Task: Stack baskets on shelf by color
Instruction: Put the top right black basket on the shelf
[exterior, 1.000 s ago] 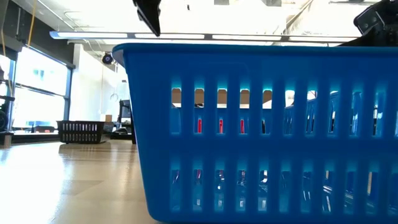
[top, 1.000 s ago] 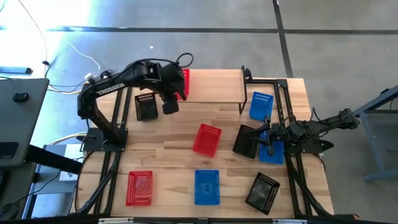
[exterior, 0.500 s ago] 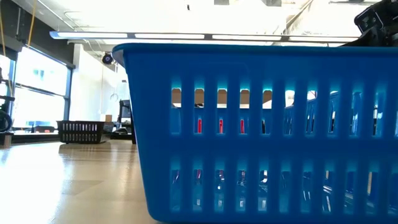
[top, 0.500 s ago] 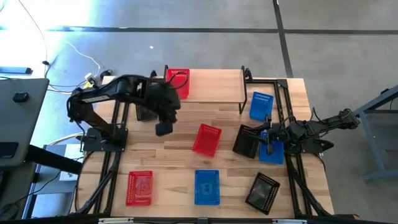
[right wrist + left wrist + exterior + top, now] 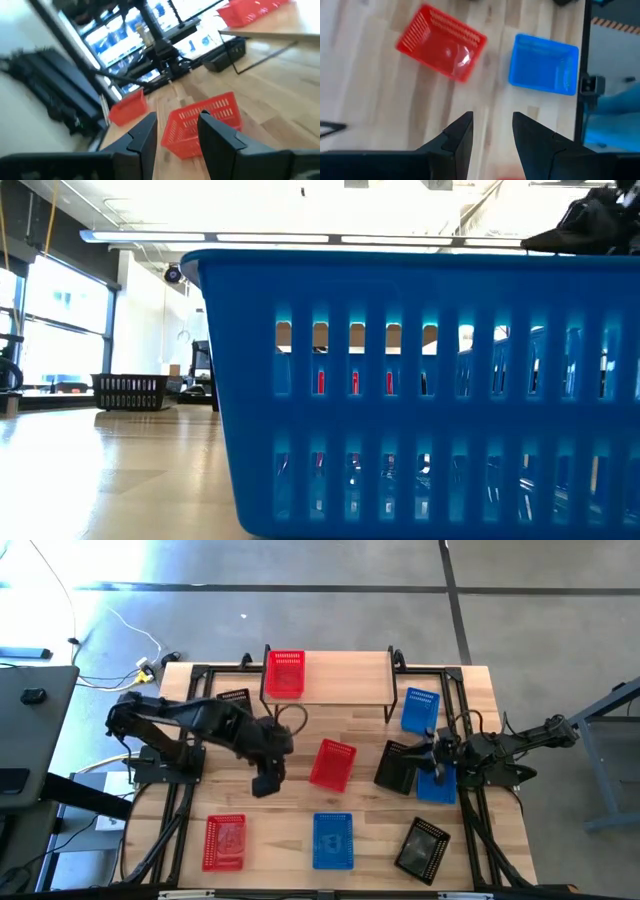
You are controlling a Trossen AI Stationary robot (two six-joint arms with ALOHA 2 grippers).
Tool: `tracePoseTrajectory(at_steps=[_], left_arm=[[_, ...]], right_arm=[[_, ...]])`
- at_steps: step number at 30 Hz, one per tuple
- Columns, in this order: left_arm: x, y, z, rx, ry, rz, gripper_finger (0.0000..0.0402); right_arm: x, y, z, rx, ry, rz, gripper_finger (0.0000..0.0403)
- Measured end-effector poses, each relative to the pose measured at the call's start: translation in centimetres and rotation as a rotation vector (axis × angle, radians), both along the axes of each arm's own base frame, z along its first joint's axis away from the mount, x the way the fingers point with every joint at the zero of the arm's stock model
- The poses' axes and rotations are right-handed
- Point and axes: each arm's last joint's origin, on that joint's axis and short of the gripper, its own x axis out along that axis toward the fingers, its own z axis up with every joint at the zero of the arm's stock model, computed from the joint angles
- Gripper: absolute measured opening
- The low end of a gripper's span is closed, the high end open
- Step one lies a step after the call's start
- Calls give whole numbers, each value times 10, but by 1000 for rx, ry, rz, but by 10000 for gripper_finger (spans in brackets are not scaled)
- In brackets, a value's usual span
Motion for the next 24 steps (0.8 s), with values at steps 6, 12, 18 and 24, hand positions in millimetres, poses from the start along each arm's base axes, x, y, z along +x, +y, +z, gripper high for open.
tracePoseTrajectory(at_steps=[6, 12, 18, 24], left_arm=[[-2, -23, -17, -7, 47, -15, 127], [-13, -37, -33, 14, 95, 3, 127], [-34, -39, -42, -2, 121, 34, 127], [-57, -32, -49, -20, 107, 62, 127]], right_arm=[[-1, -1, 12, 80, -123, -34, 126], [-7, -4, 43, 117, -238, -62, 126], [-10, -5, 84, 12, -113, -76, 126], [-3, -2, 107, 19, 161, -45, 126]])
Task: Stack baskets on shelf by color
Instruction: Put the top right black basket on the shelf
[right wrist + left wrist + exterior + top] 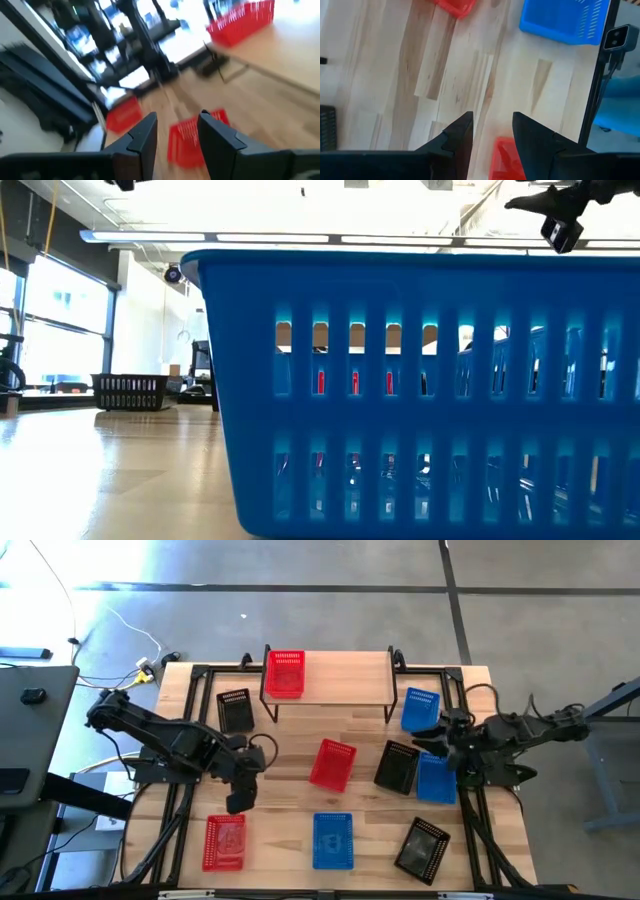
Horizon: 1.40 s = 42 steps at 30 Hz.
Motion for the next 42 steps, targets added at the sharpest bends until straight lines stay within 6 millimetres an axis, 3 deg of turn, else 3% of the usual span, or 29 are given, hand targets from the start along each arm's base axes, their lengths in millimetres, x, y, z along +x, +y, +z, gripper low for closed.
tracePoseTrajectory(at_steps=[7, 20, 31, 42], left_arm=[[-18, 5, 0, 2, -34, -30, 127], [-26, 8, 1, 17, -44, -97, 127], [-26, 8, 1, 43, -46, -139, 127], [-26, 8, 1, 53, -47, -153, 127]], right_arm=[[30, 12, 11, 89, 241, 79, 126], [90, 39, -10, 82, 756, 154, 126], [110, 76, -48, -34, 995, 228, 126], [130, 87, -84, -76, 1122, 183, 126]])
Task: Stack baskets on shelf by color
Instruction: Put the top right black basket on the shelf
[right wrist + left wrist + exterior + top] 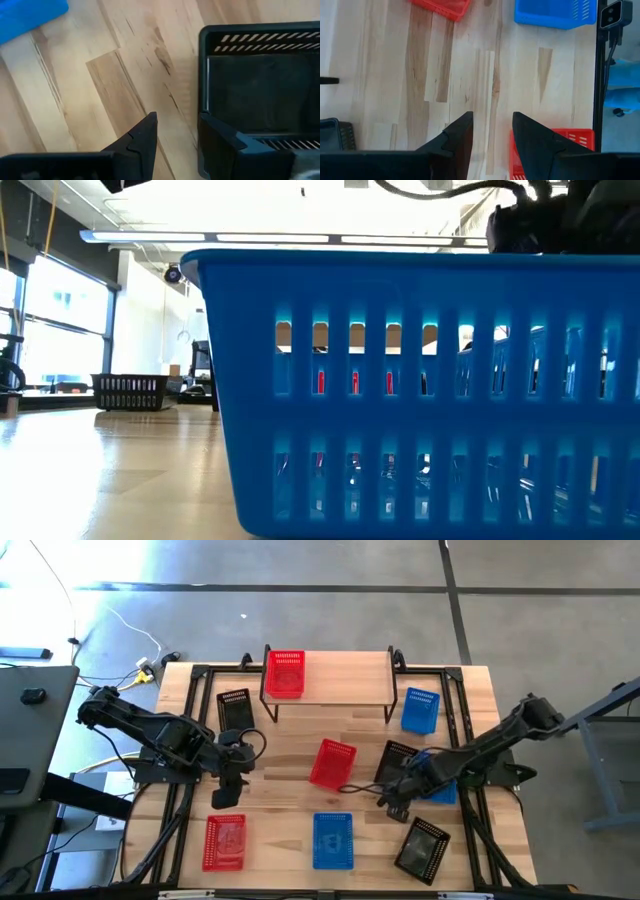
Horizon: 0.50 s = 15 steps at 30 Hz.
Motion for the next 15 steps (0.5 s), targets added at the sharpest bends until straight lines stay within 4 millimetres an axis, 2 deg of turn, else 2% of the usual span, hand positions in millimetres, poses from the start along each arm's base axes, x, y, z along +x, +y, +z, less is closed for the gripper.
tracePoseTrajectory(at_steps=[10, 15], left_arm=[[0, 0, 0, 4, 0, -9, 127], [0, 0, 0, 4, 0, -9, 127]], right_arm=[[7, 3, -21, -50, 73, -25, 126], [8, 3, -22, -45, 70, -71, 126]])
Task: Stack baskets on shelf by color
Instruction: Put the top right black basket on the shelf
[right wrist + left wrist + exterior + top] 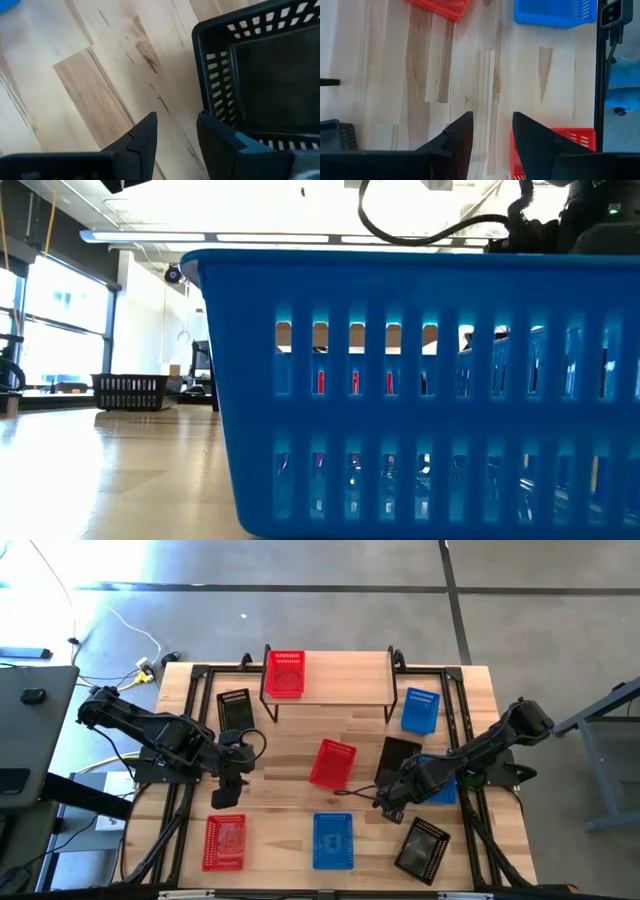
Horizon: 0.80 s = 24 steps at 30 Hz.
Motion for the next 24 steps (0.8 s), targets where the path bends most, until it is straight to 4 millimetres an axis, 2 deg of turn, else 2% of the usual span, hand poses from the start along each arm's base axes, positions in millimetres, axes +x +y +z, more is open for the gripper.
tracePoseTrajectory(at_steps=[10, 19, 24], left_arm=[[0, 0, 0, 0, 0, 0, 127], [0, 0, 0, 0, 0, 0, 127], [0, 0, 0, 0, 0, 0, 127]], right_arm=[[7, 0, 20, -96, -32, 19, 126], [6, -3, 28, -200, -27, 6, 126], [3, -12, 27, -223, 40, -7, 126]])
